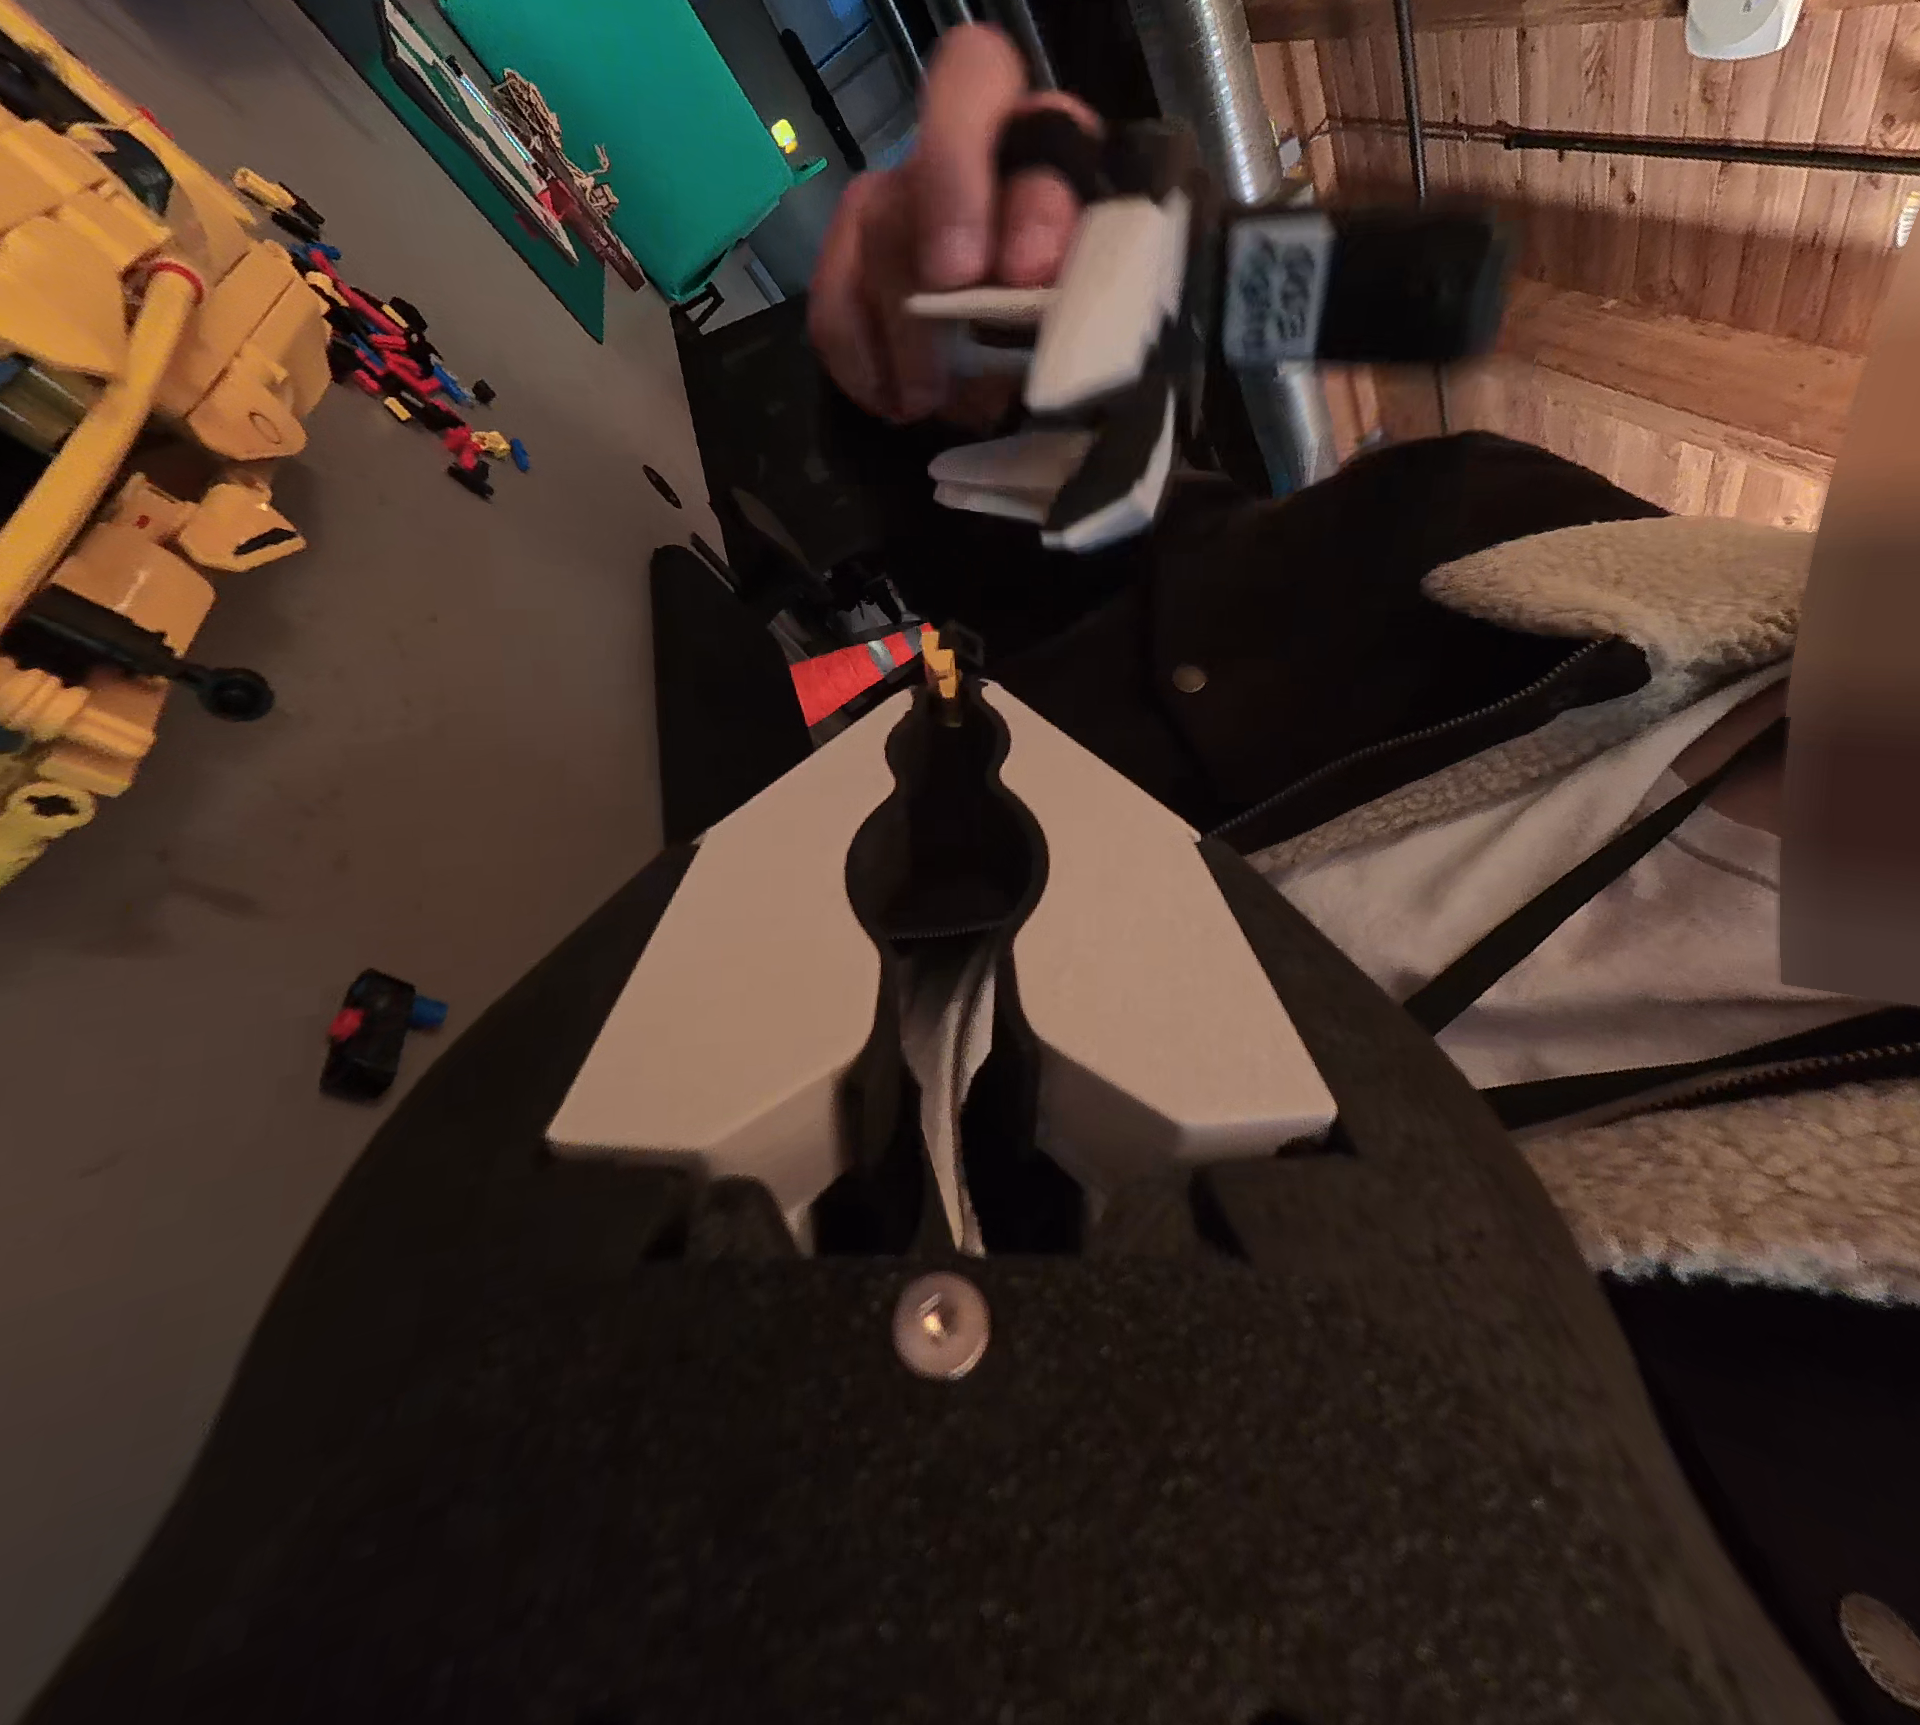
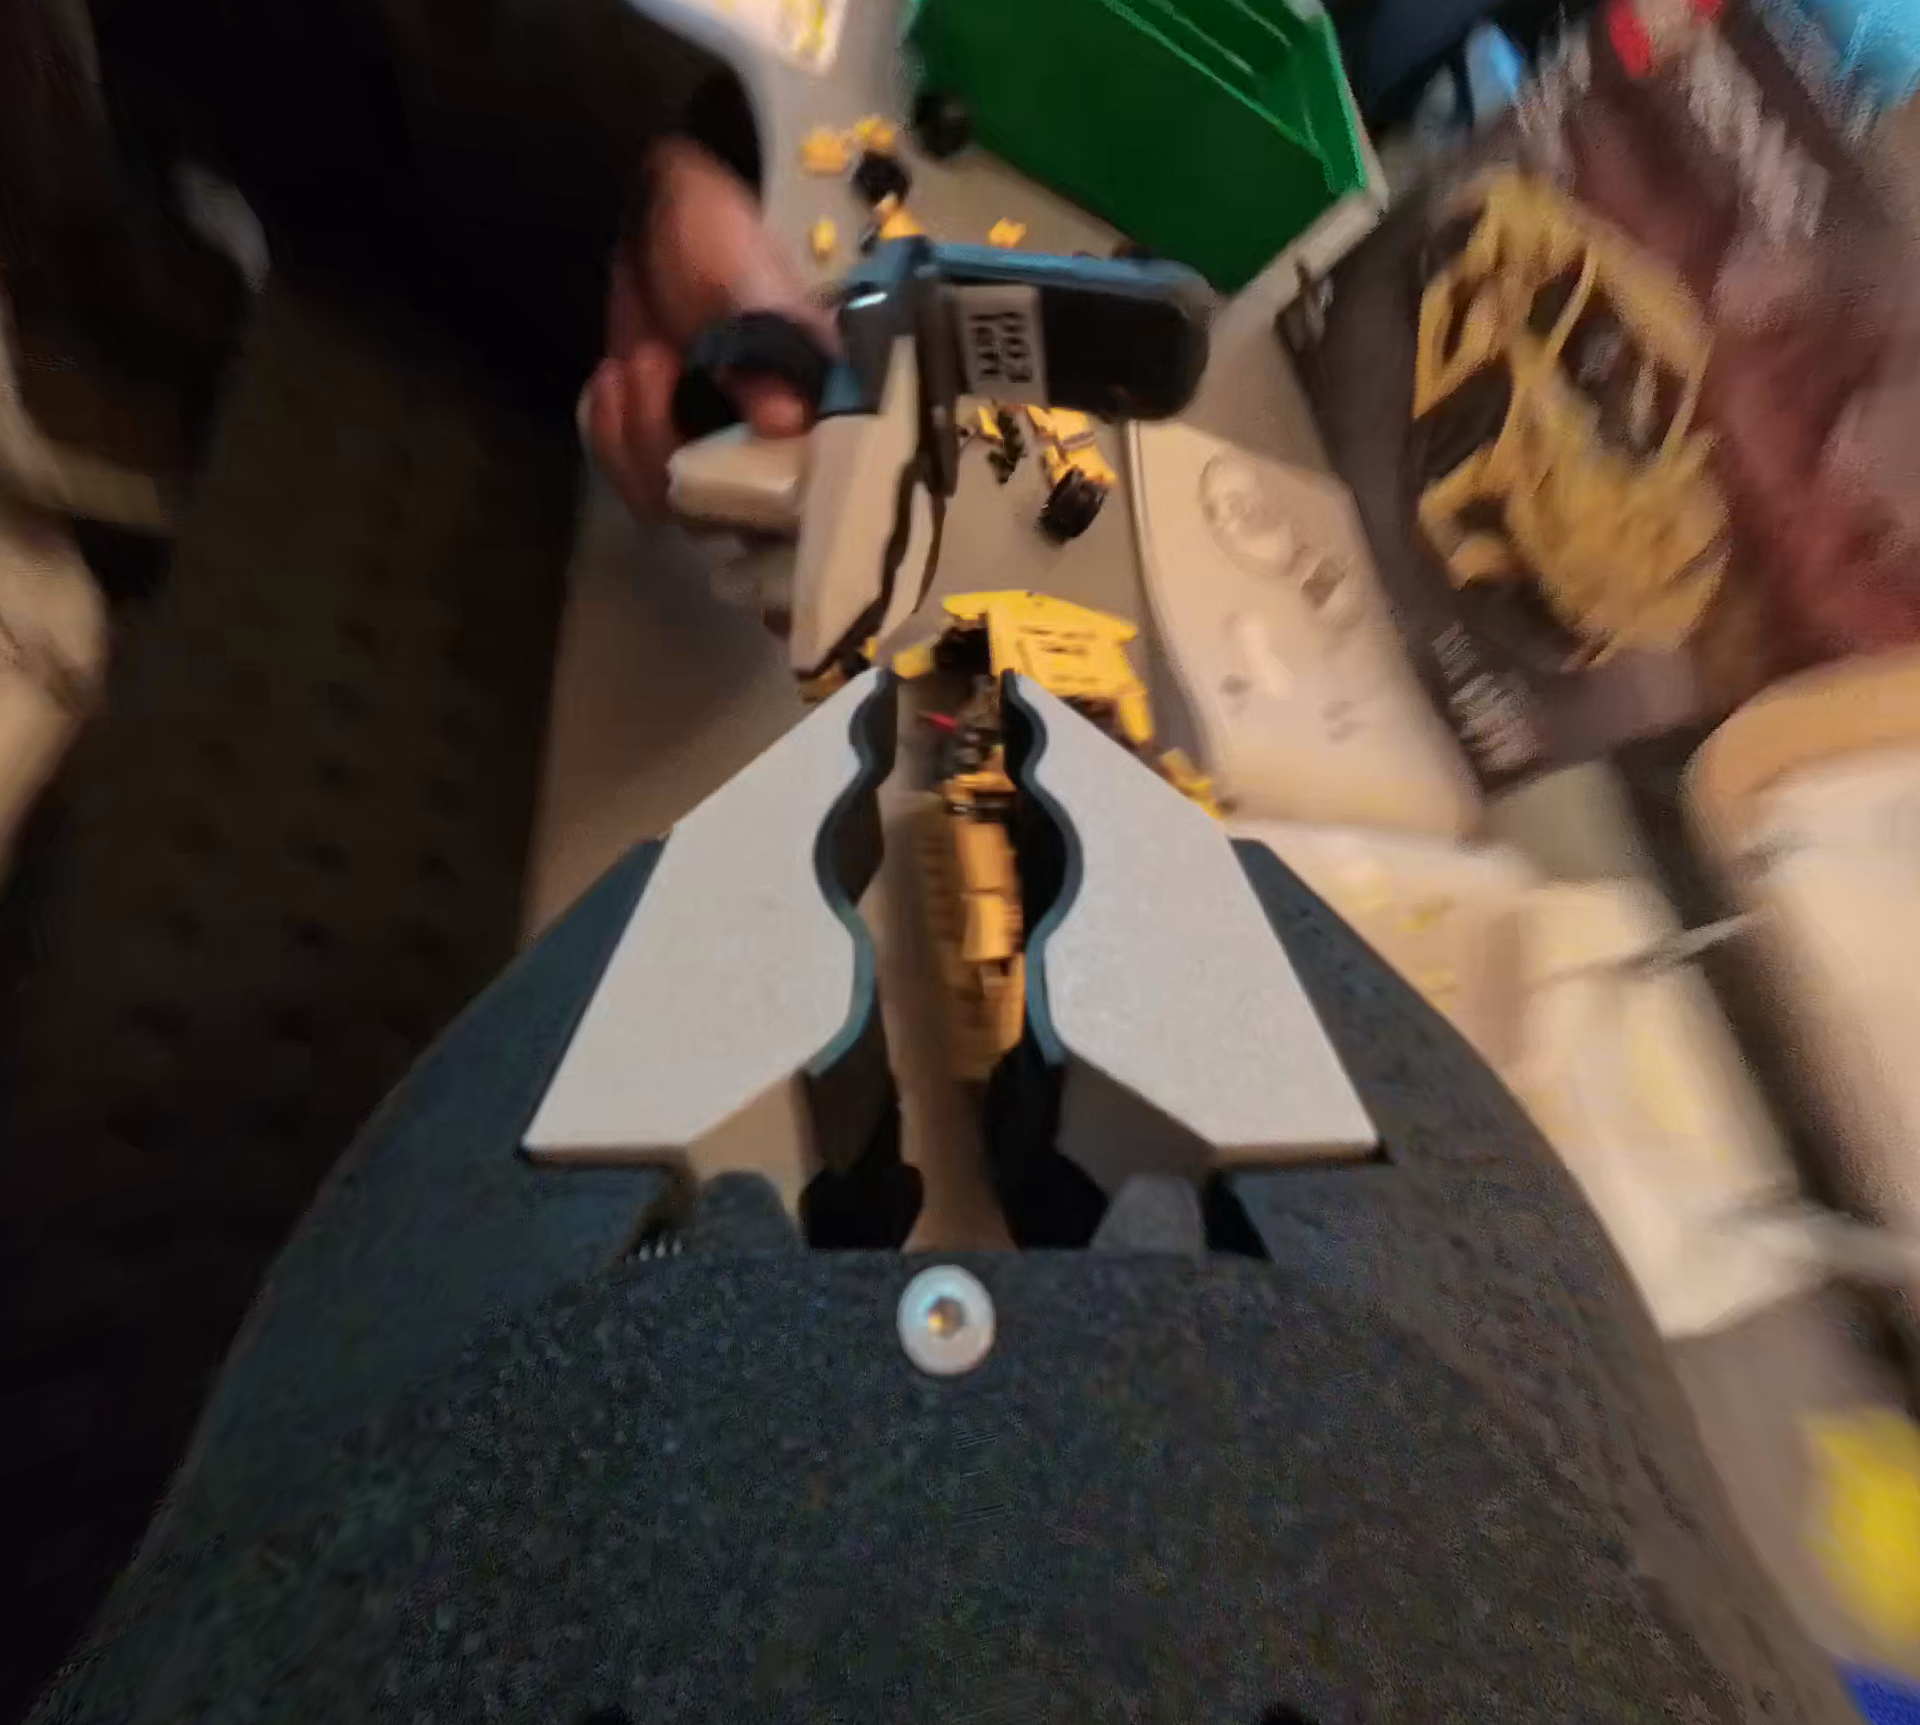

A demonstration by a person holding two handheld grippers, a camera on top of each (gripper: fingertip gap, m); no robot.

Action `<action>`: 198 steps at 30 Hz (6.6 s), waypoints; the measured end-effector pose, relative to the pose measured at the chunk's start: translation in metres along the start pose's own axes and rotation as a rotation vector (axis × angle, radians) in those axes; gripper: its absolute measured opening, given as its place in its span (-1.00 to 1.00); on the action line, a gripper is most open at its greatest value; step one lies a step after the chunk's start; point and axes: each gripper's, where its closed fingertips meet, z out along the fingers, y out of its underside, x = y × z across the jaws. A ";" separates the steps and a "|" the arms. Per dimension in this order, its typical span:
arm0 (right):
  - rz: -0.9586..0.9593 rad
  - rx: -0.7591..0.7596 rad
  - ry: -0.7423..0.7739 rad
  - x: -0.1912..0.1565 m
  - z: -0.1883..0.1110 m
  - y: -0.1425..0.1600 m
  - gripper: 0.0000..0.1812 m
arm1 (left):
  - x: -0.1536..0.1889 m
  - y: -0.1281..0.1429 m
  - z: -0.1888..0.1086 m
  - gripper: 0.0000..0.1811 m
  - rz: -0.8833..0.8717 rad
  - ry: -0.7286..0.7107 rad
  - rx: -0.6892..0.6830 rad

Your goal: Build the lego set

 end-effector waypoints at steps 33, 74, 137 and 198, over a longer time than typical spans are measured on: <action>1.269 0.242 -0.444 -0.032 0.035 0.028 -0.94 | -0.017 0.009 0.000 -0.95 0.029 -0.122 -0.062; 0.872 0.210 -0.220 -0.036 0.036 0.041 -0.94 | -0.032 0.017 0.003 -0.95 0.299 -0.326 -0.171; 0.256 0.192 -0.049 -0.032 0.027 0.010 -0.44 | 0.003 -0.005 -0.002 -0.95 0.094 -0.022 0.014; 0.875 0.536 -0.270 -0.010 0.010 0.003 -0.68 | -0.008 -0.003 0.006 -0.94 0.253 -0.163 -0.012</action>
